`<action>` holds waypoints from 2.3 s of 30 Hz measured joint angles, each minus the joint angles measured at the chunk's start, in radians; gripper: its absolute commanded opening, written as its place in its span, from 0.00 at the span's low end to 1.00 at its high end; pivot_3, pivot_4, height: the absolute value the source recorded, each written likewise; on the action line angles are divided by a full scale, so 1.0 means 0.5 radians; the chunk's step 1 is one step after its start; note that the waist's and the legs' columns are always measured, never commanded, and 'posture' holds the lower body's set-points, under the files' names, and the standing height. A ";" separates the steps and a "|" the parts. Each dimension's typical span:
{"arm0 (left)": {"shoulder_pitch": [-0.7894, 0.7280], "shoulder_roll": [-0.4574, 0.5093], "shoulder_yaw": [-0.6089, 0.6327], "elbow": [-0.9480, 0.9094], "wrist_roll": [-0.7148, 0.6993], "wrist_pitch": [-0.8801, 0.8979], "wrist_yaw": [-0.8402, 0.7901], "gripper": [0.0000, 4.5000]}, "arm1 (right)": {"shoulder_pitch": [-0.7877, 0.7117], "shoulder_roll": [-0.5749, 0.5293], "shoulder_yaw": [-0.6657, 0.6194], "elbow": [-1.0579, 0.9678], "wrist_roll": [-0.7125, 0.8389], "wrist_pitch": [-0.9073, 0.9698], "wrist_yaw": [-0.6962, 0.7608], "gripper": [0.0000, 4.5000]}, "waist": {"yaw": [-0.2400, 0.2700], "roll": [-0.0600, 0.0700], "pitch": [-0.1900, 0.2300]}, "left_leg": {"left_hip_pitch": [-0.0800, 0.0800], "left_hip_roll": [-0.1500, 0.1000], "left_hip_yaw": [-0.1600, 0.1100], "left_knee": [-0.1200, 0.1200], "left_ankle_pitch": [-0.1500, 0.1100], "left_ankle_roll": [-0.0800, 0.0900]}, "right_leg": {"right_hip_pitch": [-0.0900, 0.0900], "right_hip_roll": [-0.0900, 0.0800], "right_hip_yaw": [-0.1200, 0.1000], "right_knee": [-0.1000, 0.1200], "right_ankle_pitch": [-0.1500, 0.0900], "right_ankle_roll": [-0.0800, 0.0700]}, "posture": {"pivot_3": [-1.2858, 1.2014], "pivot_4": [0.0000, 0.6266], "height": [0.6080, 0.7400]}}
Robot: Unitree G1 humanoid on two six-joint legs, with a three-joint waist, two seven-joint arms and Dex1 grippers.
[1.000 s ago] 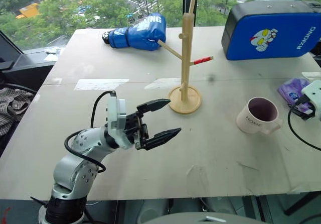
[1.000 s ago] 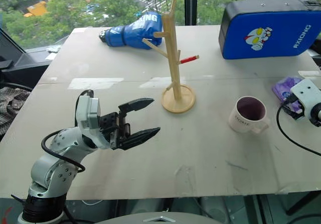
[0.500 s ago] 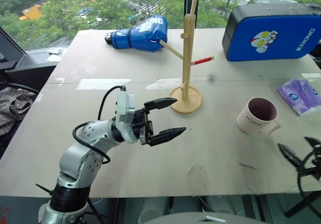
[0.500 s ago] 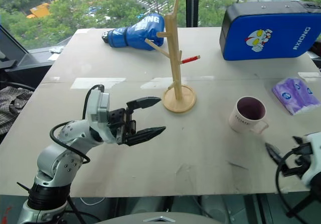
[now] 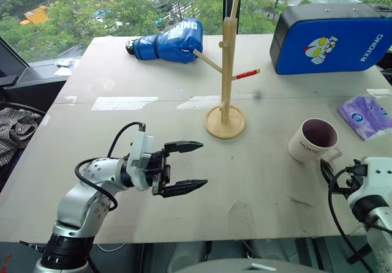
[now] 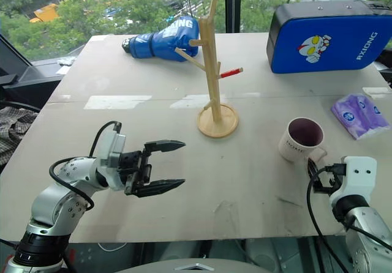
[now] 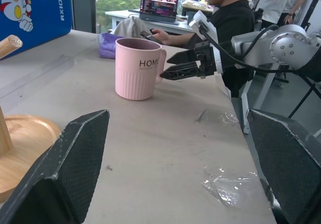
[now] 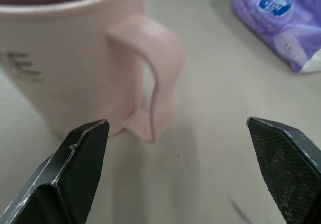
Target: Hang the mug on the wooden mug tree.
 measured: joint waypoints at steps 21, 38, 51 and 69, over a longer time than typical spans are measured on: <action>0.072 -0.095 -0.068 -0.318 0.036 0.088 0.416 1.00 | -0.356 -0.268 0.110 0.713 -0.069 -0.530 0.148 0.01 | -0.006 0.001 -0.002 | 0.001 0.000 0.002 0.000 0.000 0.000 | 0.002 0.002 0.001 0.002 0.000 0.000 | 0.52 0.24 1.00; 0.386 -0.384 0.244 -0.523 -0.085 -0.062 0.839 1.00 | -1.918 -1.084 0.667 1.343 0.269 -0.459 1.368 0.01 | 0.001 -0.002 0.006 | -0.005 0.001 0.002 0.003 -0.002 0.003 | 0.001 -0.001 -0.001 -0.005 0.000 0.000 | 0.52 0.24 1.00; 0.261 -0.379 0.154 -0.969 -0.249 0.225 1.511 1.00 | -2.773 -0.853 1.152 2.357 0.022 -0.741 1.998 0.01 | -0.011 -0.004 0.007 | -0.007 0.001 0.003 0.002 -0.001 0.003 | -0.005 0.000 0.000 -0.001 0.000 0.000 | 0.52 0.24 1.00; 0.465 -0.180 0.575 -0.546 -0.439 0.122 0.909 1.00 | -3.247 -0.500 1.324 3.232 -0.397 -1.140 2.260 0.34 | -0.020 -0.003 0.008 | -0.014 0.000 0.003 0.000 -0.001 0.002 | -0.015 -0.001 0.001 -0.001 0.000 0.000 | 0.52 0.24 1.00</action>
